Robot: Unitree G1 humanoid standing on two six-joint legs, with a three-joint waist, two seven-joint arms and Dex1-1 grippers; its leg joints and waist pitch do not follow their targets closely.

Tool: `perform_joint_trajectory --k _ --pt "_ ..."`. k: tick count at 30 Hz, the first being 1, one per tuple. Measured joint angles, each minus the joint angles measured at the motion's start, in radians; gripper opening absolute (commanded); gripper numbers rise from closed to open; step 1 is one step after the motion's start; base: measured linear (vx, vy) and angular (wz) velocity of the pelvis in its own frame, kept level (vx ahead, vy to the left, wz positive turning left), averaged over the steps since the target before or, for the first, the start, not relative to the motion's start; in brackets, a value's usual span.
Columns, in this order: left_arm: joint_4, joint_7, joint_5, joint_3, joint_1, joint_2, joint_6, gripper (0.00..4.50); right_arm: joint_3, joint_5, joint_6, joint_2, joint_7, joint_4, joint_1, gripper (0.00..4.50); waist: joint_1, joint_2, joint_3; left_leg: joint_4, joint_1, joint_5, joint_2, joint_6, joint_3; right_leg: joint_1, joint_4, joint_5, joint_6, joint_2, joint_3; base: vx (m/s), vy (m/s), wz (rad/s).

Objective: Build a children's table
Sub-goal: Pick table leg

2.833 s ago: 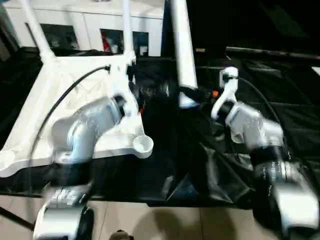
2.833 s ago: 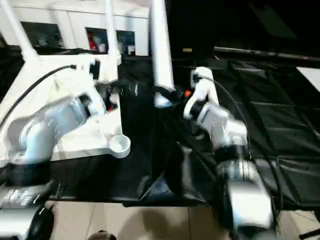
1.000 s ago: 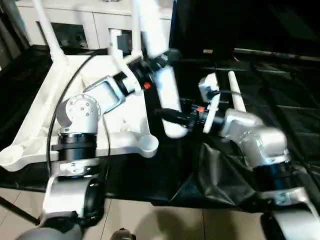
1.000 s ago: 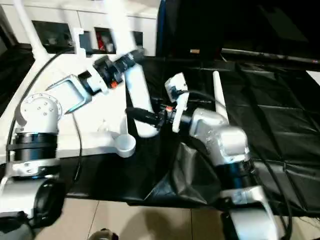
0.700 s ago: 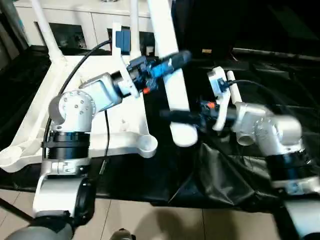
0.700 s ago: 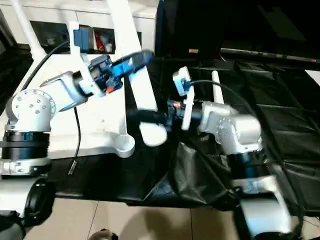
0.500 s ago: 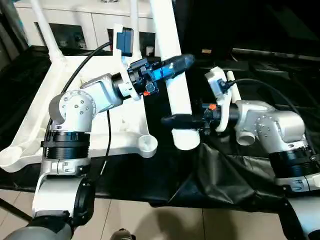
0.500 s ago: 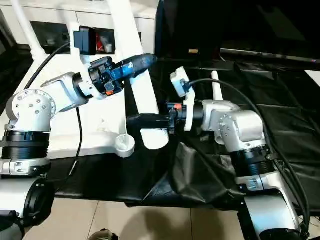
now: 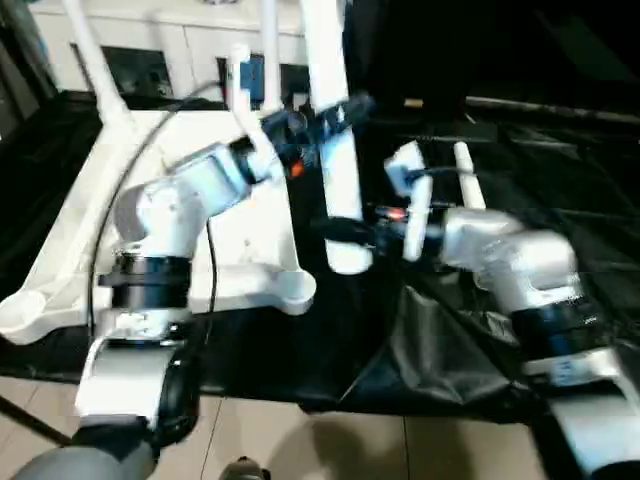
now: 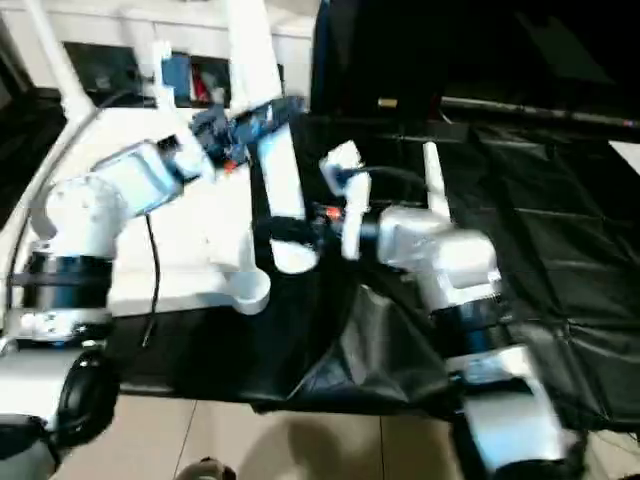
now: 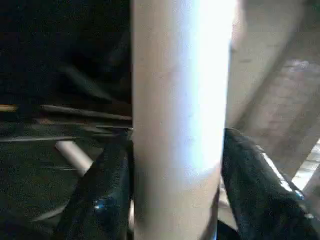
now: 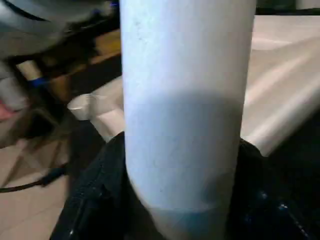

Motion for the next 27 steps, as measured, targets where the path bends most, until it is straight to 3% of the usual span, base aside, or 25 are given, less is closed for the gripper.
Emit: perform_joint_trajectory --k 2,3,8,15,21,22,27 --pt "-0.008 0.073 0.040 0.000 0.007 -0.018 -0.019 3.09 0.000 -0.029 -0.011 0.019 -0.061 -0.002 0.011 2.04 0.000 0.000 0.000 -0.001 0.000 0.000 0.000 0.000 0.000 0.000 0.000 -0.001 0.001 0.000 0.000 0.000 0.000 0.00" --pt "-0.015 0.094 0.048 -0.001 0.012 -0.026 -0.019 2.73 0.001 -0.039 -0.018 0.028 -0.084 -0.002 0.014 2.02 0.000 0.000 0.000 -0.001 0.000 0.000 0.000 0.000 0.000 -0.001 0.000 -0.001 0.001 0.000 0.000 0.000 0.000 0.00" --pt "-0.042 0.178 0.058 0.001 0.019 -0.087 -0.020 2.47 0.003 -0.075 -0.026 0.086 -0.193 -0.018 0.014 2.02 -0.001 0.000 0.000 -0.001 -0.001 0.000 0.000 0.000 0.000 -0.001 0.000 -0.001 0.001 0.000 0.000 0.000 0.000 0.00" --pt "-0.052 0.191 0.057 0.011 0.021 -0.095 -0.027 1.93 0.005 -0.083 -0.028 0.092 -0.213 -0.042 0.014 2.00 -0.002 0.000 0.000 -0.001 0.000 0.000 0.000 0.000 0.000 -0.001 0.000 -0.001 0.001 0.000 0.000 0.000 0.000 0.00" --pt "-0.071 0.186 0.061 0.010 0.026 -0.090 -0.058 1.85 0.001 -0.085 -0.063 0.098 -0.211 -0.048 0.013 2.00 -0.002 -0.001 0.001 -0.001 -0.001 0.000 0.000 0.000 0.000 -0.001 -0.001 -0.001 0.001 0.000 0.000 0.000 0.000 0.00" --pt "-0.075 0.181 0.061 0.008 0.026 -0.085 -0.058 1.85 -0.004 -0.075 -0.061 0.097 -0.201 -0.048 0.013 2.56 -0.002 -0.001 0.001 -0.001 -0.001 0.000 0.000 0.000 0.000 -0.001 -0.001 -0.001 0.001 0.000 0.000 0.000 0.000 0.00" --pt "-0.102 0.089 0.045 -0.033 0.026 -0.049 -0.014 1.83 -0.024 0.018 0.009 0.024 -0.050 -0.065 0.010 2.94 0.003 -0.001 0.001 -0.001 -0.001 0.000 0.000 0.001 0.000 0.000 -0.002 0.000 0.001 0.000 0.000 0.000 0.000 0.00"
